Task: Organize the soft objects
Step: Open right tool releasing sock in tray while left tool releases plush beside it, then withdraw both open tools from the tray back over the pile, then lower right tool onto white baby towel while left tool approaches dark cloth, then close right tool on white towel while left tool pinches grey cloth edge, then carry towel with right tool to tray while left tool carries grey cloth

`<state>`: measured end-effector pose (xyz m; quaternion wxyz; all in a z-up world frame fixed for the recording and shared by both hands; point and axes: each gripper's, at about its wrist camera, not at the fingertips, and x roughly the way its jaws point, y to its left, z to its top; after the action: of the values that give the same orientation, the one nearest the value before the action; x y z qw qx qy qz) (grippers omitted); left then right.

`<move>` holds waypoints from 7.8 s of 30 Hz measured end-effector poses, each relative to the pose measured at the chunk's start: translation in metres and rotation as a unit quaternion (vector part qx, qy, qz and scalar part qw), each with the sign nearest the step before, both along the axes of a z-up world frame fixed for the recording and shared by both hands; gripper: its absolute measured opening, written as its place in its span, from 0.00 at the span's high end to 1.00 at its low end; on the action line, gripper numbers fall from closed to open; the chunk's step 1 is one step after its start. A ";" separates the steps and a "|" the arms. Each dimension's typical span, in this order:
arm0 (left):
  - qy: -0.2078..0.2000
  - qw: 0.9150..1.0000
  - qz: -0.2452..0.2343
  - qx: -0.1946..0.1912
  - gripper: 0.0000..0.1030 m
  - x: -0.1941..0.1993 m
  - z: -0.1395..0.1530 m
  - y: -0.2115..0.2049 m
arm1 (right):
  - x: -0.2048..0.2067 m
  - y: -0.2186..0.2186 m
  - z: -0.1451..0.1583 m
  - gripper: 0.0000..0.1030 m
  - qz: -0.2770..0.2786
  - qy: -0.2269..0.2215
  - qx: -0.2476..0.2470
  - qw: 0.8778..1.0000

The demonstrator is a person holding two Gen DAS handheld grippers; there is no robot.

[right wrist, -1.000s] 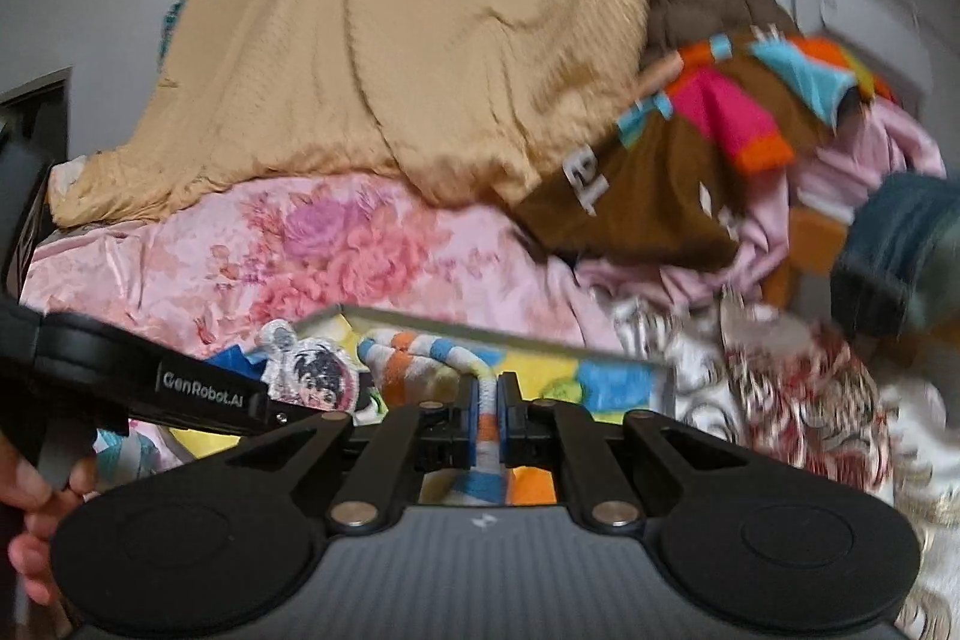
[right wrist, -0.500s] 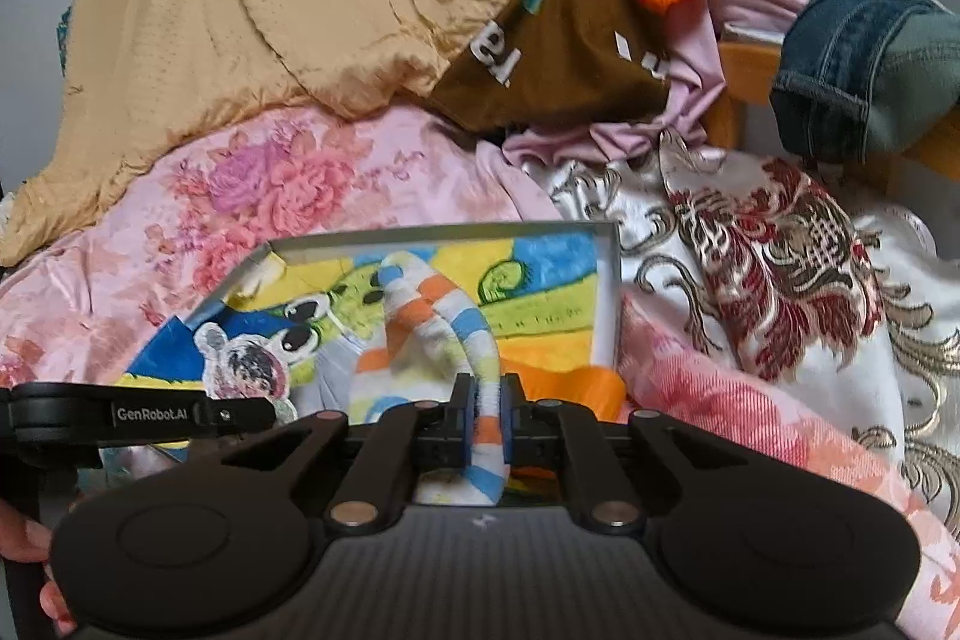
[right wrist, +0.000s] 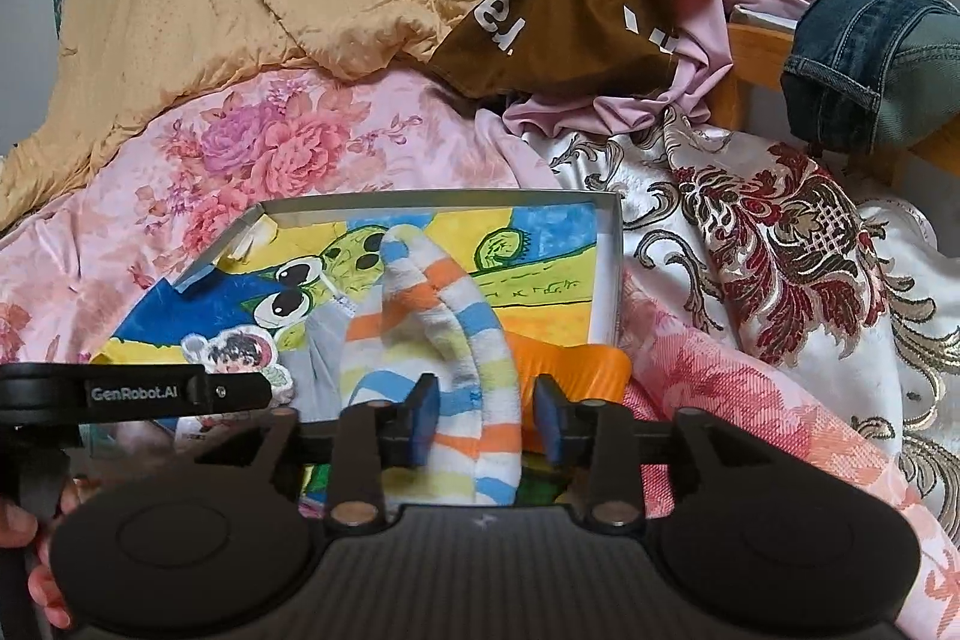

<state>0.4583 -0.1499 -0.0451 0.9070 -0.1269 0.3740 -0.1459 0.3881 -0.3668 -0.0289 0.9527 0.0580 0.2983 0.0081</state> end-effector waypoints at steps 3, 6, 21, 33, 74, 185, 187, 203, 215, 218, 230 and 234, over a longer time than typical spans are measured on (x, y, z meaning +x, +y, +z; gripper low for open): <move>-0.007 1.000 0.000 -0.001 0.36 -0.006 0.005 0.003 | -0.003 0.000 0.004 0.45 0.004 -0.002 0.005 1.000; -0.009 1.000 0.000 -0.005 0.23 -0.011 0.012 0.007 | -0.009 0.002 0.012 0.38 0.004 -0.011 -0.003 1.000; -0.058 0.998 0.004 0.011 0.04 -0.074 0.075 0.031 | -0.082 -0.018 0.070 0.02 0.004 -0.095 0.035 0.995; -0.107 0.994 -0.007 0.000 0.01 -0.162 0.114 0.052 | -0.161 0.006 0.087 0.01 0.032 -0.138 0.020 0.990; -0.119 0.981 -0.152 -0.007 0.01 -0.321 0.044 0.108 | -0.356 0.055 0.042 0.00 -0.024 -0.165 -0.006 0.986; 0.033 0.974 -0.192 -0.118 1.00 -0.275 -0.029 0.084 | -0.262 0.080 -0.025 0.78 0.062 0.071 0.122 0.988; 0.030 0.976 -0.182 -0.113 1.00 -0.279 -0.025 0.085 | -0.264 0.081 -0.022 0.79 0.071 0.061 0.117 0.989; -0.016 0.983 -0.123 -0.136 1.00 -0.315 0.019 0.103 | -0.299 0.091 0.011 0.80 0.106 -0.080 0.086 0.987; -0.048 0.982 -0.092 -0.156 1.00 -0.315 0.058 0.120 | -0.308 0.073 0.022 0.80 0.067 -0.133 0.095 0.984; -0.053 0.982 -0.089 -0.158 1.00 -0.315 0.063 0.121 | -0.310 0.077 0.023 0.80 0.073 -0.140 0.088 0.983; -0.079 0.985 -0.096 -0.123 1.00 -0.313 0.078 0.112 | -0.294 0.090 0.039 0.80 0.095 -0.166 0.055 0.980; -0.094 0.984 -0.096 -0.120 1.00 -0.300 0.093 0.108 | -0.266 0.094 0.051 0.80 0.105 -0.190 0.051 0.975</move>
<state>0.1584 -0.0415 0.0484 0.8981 -0.1840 0.2773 -0.2874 0.1221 -0.2730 0.0216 0.9815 0.0720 0.1159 0.1341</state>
